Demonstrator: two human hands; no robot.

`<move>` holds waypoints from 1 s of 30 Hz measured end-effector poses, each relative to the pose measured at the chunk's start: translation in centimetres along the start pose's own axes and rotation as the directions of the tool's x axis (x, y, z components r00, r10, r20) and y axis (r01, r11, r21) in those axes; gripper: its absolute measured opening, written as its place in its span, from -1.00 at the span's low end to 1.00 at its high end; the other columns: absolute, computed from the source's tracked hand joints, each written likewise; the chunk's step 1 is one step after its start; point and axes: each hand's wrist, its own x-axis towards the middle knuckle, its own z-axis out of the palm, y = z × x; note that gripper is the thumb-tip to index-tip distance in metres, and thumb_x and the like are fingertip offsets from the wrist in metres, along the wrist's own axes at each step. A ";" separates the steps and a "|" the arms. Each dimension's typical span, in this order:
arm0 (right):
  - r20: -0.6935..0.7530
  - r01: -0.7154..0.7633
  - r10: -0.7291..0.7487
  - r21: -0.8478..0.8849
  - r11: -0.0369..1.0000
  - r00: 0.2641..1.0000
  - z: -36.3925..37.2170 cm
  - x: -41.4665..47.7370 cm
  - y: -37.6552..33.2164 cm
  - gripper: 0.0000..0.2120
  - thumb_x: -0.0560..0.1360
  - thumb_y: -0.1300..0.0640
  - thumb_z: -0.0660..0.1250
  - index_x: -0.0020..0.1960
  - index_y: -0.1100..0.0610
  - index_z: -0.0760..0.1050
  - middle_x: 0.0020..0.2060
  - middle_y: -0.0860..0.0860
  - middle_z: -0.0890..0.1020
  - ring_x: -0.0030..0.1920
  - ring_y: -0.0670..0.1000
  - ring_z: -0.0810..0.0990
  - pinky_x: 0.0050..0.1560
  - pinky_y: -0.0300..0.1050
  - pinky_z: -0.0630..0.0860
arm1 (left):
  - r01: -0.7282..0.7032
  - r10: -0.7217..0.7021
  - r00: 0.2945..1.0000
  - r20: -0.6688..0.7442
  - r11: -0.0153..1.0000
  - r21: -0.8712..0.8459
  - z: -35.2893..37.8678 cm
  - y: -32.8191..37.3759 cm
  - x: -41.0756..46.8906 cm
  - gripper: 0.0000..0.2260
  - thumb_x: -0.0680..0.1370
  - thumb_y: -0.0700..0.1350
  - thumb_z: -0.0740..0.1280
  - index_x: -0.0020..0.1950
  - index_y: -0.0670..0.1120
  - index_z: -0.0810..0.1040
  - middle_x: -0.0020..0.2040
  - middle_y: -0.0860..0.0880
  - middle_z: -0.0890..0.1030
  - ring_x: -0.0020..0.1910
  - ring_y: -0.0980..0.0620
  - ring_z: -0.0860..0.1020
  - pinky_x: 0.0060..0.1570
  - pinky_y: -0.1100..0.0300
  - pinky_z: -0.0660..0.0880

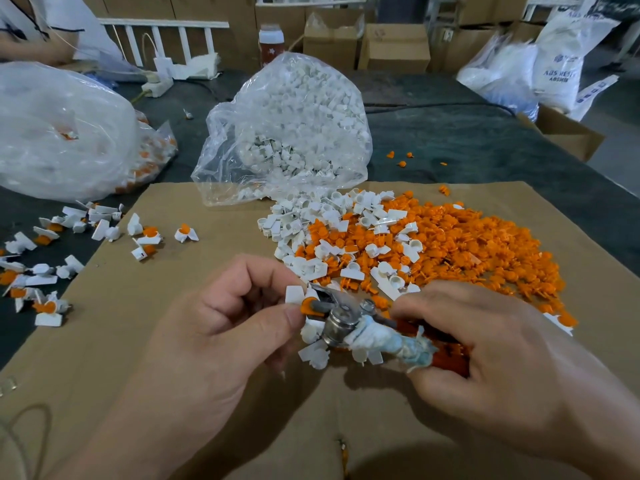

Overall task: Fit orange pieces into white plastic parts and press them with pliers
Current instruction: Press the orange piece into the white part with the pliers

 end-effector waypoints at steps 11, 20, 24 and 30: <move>-0.048 -0.033 0.030 -0.076 0.997 0.998 -0.2 0.2 -1.3 -0.84 0.31 -0.17 0.16 -0.24 -0.14 0.43 -0.42 -0.21 0.40 -0.38 -0.14 0.40 -0.40 -0.26 0.22 | 0.045 -0.046 0.999 -0.016 0.998 -0.038 0.0 0.6 0.2 -0.86 0.34 -0.02 0.45 -0.14 -0.01 0.66 -0.37 -0.04 0.56 -0.45 0.07 0.52 -0.47 0.28 0.48; -0.100 -0.148 0.138 -0.110 0.983 0.985 1.0 0.4 0.1 -0.55 0.35 -0.31 0.17 0.10 -0.11 0.54 -0.12 -0.24 0.53 -0.09 -0.11 0.47 -0.10 -0.19 0.40 | 0.146 -0.131 0.969 -0.211 0.988 0.056 -0.1 0.3 0.6 -0.93 0.36 -0.13 0.39 -0.20 0.02 0.64 -0.44 -0.06 0.51 -0.50 0.05 0.47 -0.50 0.25 0.45; -0.161 -0.271 0.237 -0.244 0.931 0.958 1.6 0.8 0.9 -0.35 0.36 -0.41 0.09 0.18 0.00 0.55 -0.07 -0.09 0.58 -0.04 0.03 0.50 -0.02 0.02 0.45 | 0.324 -0.320 0.941 -0.107 0.946 0.022 1.4 0.1 0.0 -0.92 0.30 -0.10 0.39 -0.23 0.01 0.64 -0.45 -0.05 0.53 -0.50 0.06 0.49 -0.52 0.23 0.44; -0.097 -0.282 0.265 -0.318 0.905 0.959 2.0 1.5 1.3 -0.28 0.35 -0.49 -0.05 0.25 -0.07 0.46 0.09 -0.10 0.50 0.15 0.02 0.39 0.15 0.00 0.29 | 0.454 -0.457 0.888 -0.052 0.889 -0.068 2.9 -0.1 -0.3 -0.86 0.41 -0.26 0.46 -0.27 -0.04 0.65 -0.36 -0.19 0.60 -0.50 0.01 0.50 -0.55 0.19 0.43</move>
